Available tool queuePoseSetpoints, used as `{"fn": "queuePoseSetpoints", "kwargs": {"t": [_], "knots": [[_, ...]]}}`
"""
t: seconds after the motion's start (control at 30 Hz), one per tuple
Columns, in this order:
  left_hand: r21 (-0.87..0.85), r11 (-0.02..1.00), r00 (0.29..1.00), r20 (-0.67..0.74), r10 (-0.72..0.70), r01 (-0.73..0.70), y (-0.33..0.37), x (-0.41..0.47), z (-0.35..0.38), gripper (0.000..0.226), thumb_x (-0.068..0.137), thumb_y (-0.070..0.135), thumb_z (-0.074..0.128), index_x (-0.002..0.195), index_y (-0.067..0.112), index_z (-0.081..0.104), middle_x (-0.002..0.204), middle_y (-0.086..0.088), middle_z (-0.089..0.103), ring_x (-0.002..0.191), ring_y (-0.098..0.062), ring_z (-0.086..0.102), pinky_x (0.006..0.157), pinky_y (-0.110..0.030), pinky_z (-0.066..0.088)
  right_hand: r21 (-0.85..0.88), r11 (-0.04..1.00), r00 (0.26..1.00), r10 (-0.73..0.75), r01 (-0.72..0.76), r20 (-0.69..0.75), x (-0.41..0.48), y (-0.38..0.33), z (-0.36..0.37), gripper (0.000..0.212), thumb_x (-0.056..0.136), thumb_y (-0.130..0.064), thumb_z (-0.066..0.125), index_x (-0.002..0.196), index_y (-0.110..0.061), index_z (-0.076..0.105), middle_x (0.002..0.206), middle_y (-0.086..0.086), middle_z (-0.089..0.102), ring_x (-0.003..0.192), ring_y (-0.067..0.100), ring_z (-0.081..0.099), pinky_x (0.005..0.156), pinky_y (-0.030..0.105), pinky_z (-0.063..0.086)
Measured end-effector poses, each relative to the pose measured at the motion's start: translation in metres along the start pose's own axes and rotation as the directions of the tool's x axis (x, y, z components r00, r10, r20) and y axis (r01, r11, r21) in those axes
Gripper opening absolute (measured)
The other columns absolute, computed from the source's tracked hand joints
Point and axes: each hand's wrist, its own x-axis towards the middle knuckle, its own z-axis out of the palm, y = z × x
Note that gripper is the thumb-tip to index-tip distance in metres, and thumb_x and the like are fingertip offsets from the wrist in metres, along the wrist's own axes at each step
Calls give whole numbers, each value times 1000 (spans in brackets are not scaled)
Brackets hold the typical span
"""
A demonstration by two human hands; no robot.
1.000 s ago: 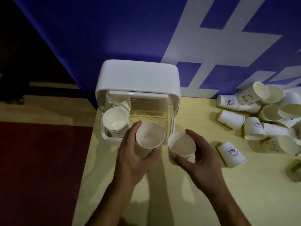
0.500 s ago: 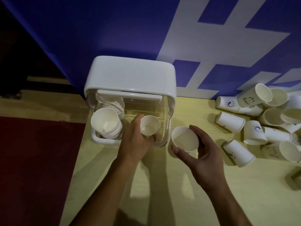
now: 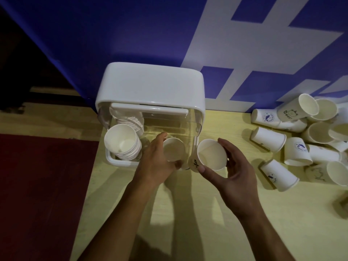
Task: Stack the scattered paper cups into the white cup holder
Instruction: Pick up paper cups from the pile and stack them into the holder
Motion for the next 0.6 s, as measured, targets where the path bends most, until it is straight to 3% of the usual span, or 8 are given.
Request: {"fn": "queuePoseSetpoints", "kwargs": {"t": [0.1, 0.2, 0.3, 0.37, 0.43, 0.53, 0.6], "knots": [[-20, 1000, 1000, 20, 11, -11, 0, -3, -5, 104, 68, 42, 94, 153, 33, 34, 148, 6, 53, 133, -20, 52, 105, -42, 49, 7, 999, 999, -38, 38, 3, 0, -8, 4, 76, 63, -42, 92, 130, -46, 56, 132, -26, 62, 124, -4, 58, 96, 14, 50], [-59, 998, 999, -12, 34, -35, -4, -15, -11, 86, 82, 35, 84, 154, 33, 36, 153, 5, 47, 137, -18, 48, 108, -39, 46, 33, 996, 997, -82, 82, 1, -1, -14, 10, 76, 64, -42, 92, 131, -42, 57, 133, -25, 63, 126, 0, 58, 94, 12, 49], [-208, 973, 986, -152, 67, -98, -3, -39, -16, 56, 96, 43, 59, 149, 31, 48, 150, 10, 52, 136, -7, 50, 105, -22, 43, 9, 990, 990, -142, 142, 8, 2, -18, 22, 76, 66, -38, 94, 132, -37, 57, 132, -23, 63, 124, 4, 60, 93, 13, 49], [-387, 914, 977, -210, 39, -120, 3, -54, -18, 54, 98, 54, 47, 146, 29, 55, 144, 16, 57, 131, 5, 52, 98, -7, 42, -31, 984, 984, -176, 177, 34, 4, -17, 32, 77, 66, -41, 94, 132, -37, 57, 132, -23, 62, 123, 4, 60, 94, 15, 50], [-493, 860, 978, -208, 28, -129, 9, -60, -19, 60, 98, 61, 41, 146, 29, 56, 144, 17, 58, 132, 9, 51, 95, -2, 40, -40, 980, 979, -193, 196, 57, 7, -14, 43, 78, 65, -43, 95, 132, -40, 54, 130, -26, 60, 121, 2, 59, 94, 17, 50], [-525, 837, 978, -200, 55, -154, 12, -54, -19, 53, 98, 60, 37, 142, 38, 57, 141, 21, 60, 131, 8, 53, 101, -16, 47, -27, 974, 973, -221, 223, 69, 12, -9, 58, 77, 64, -42, 97, 130, -33, 58, 124, -22, 63, 117, 5, 62, 92, 21, 52], [-522, 842, 981, -188, 42, -136, 11, -46, -18, 45, 102, 52, 39, 140, 39, 59, 136, 23, 62, 126, 7, 56, 100, -26, 52, -28, 970, 968, -240, 243, 67, 15, -7, 65, 73, 65, -42, 97, 127, -36, 58, 120, -23, 64, 113, 5, 63, 90, 18, 51]]}}
